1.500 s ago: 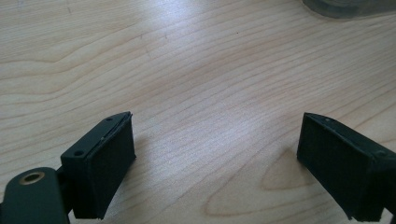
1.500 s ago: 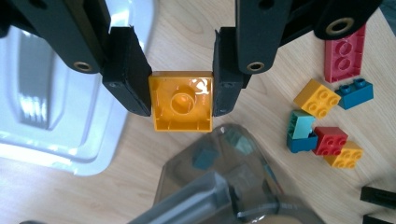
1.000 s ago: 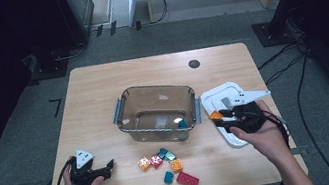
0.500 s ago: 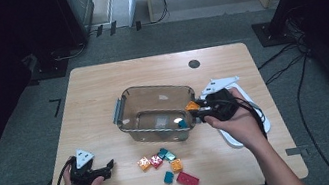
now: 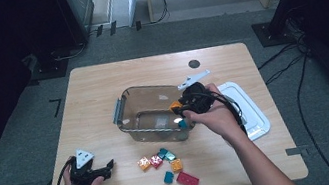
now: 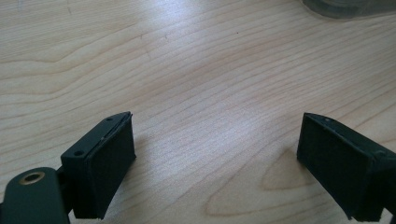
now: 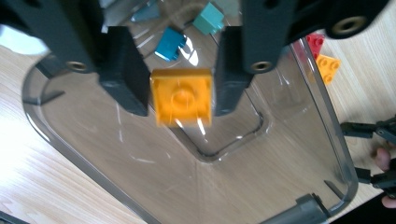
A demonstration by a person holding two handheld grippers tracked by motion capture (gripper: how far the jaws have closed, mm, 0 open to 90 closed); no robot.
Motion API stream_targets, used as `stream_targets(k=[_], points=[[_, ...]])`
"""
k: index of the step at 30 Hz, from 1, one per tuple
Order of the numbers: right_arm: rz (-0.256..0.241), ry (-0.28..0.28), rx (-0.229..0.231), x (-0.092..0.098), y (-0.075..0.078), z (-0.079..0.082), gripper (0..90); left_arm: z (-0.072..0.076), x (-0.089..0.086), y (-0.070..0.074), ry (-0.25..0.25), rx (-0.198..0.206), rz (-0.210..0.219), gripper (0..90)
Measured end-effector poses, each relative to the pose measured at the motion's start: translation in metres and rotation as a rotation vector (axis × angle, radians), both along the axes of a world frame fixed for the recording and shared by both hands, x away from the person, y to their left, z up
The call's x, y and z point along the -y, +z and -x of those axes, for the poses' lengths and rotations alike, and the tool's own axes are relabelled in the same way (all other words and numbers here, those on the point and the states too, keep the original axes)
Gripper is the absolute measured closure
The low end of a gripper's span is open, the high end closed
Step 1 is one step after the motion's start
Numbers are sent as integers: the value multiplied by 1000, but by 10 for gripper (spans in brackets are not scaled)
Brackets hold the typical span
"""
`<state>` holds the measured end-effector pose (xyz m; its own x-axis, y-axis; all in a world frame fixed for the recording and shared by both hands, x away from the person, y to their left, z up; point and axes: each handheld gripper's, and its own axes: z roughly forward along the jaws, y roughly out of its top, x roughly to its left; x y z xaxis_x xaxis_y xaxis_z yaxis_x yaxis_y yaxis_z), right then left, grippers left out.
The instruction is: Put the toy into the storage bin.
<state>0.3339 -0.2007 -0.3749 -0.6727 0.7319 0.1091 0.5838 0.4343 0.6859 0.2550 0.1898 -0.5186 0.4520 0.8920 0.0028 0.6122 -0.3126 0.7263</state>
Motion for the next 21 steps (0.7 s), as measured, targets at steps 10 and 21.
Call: stream_targets(k=[10, 21], points=[[-31, -18, 3, 16, 2, 16, 136, 0, 0, 0, 0, 0, -1, 110], [-56, -50, 31, 48, -3, 49, 38, 0, 0, 0, 9, 0, 0, 111]])
